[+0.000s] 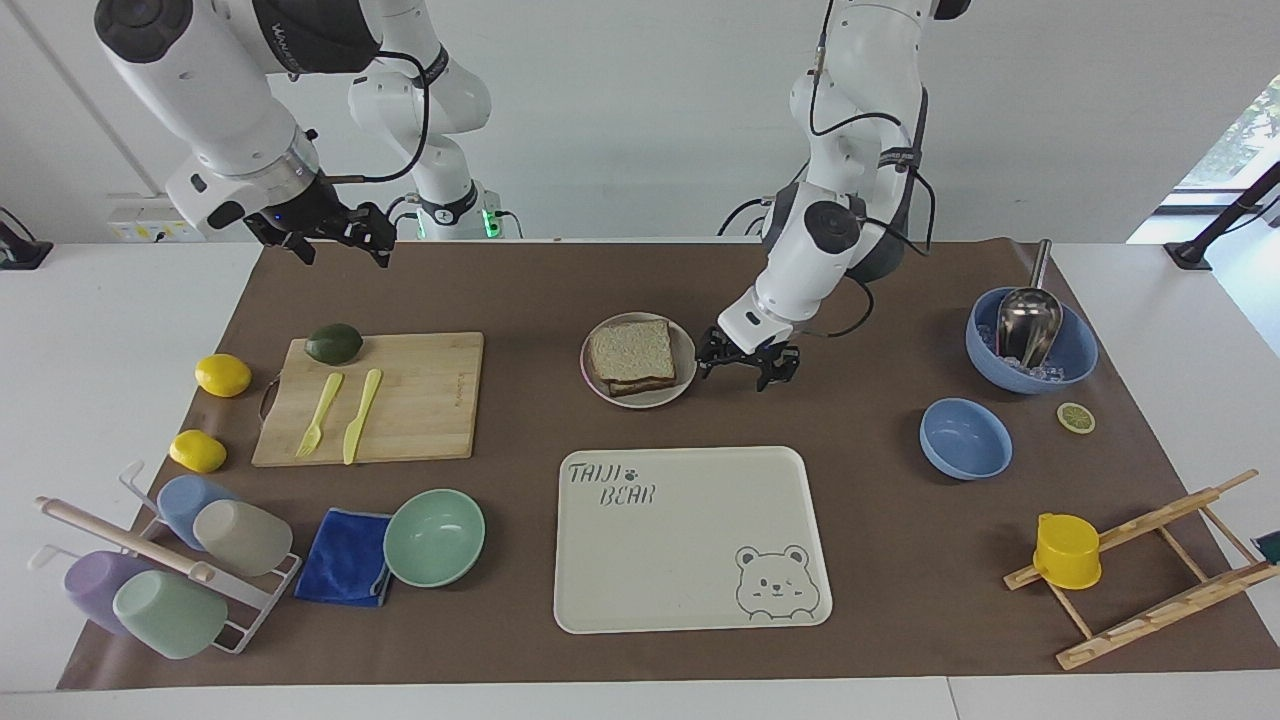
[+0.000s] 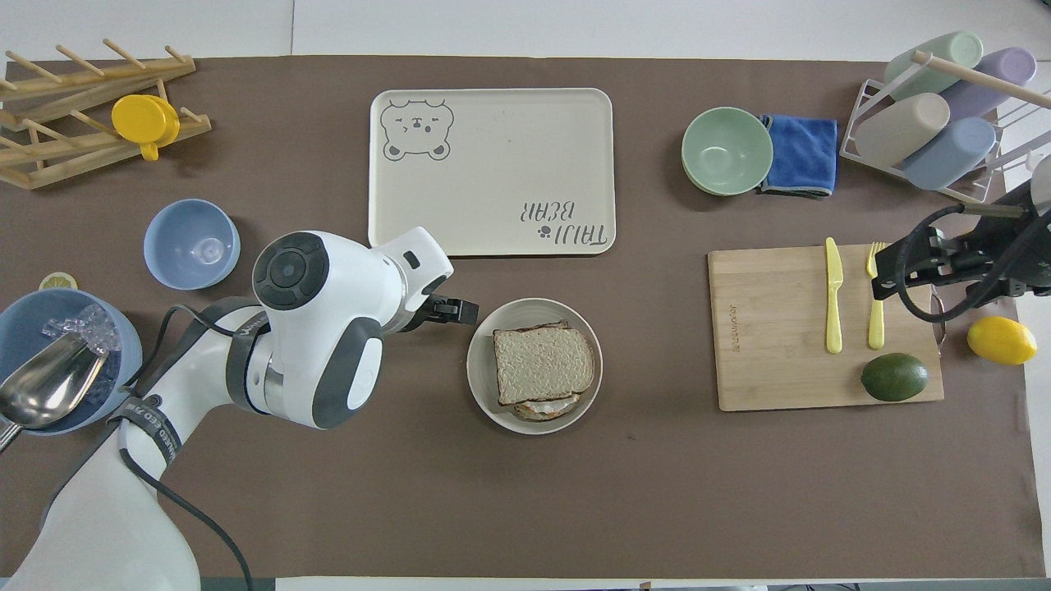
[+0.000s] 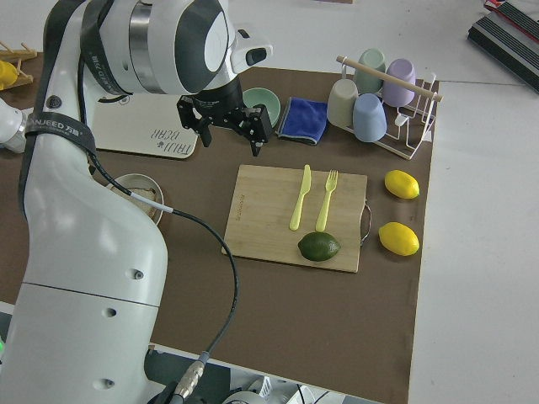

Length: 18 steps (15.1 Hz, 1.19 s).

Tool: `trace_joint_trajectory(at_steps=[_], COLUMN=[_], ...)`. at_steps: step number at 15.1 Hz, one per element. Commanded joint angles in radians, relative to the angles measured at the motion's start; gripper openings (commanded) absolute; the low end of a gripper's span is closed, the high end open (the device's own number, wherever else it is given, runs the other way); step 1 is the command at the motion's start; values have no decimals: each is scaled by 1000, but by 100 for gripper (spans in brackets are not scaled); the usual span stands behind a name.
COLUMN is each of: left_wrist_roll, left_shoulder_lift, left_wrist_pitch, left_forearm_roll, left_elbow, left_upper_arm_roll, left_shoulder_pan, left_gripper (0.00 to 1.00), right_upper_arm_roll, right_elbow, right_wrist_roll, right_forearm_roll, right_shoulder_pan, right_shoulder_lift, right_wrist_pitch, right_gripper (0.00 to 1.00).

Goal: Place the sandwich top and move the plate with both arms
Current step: 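Withdraw the right gripper while the left gripper grasps the plate rim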

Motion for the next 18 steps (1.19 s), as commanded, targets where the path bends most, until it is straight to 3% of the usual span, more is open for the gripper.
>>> trace_joint_trajectory(at_steps=[1,8,13,14,18], left_wrist_roll=[4,-7,-5,-7,-48], left_shoulder_lift=[12,-5,-13,-19,-25], left_wrist_pitch=[23,33,22,16,-9], left_forearm_roll=[-21,-96,-96,-96,-96], left_elbow=[-10,-62,-70,-70,-70], left_upper_arm_roll=[15,15,15,15,15], left_shoulder_pan=[-22,-59,-59,-67,-88], left_gripper=[100,99,80,72,19], right_upper_arm_roll=[-74,-81,-95,-97,-108], right_elbow=[-89,-253,-234,-211,-132], right_wrist_roll=[-80,-180,-180,-181,-226], right_forearm_roll=[36,-48,-54,-47,-44], right_shoulder_pan=[33,25,22,13,1], right_shoulder_lift=[-70,-137,-118,-88,-72], right_wrist_pitch=[-1,185,148,119,90], right_gripper=[100,100,100,100,100])
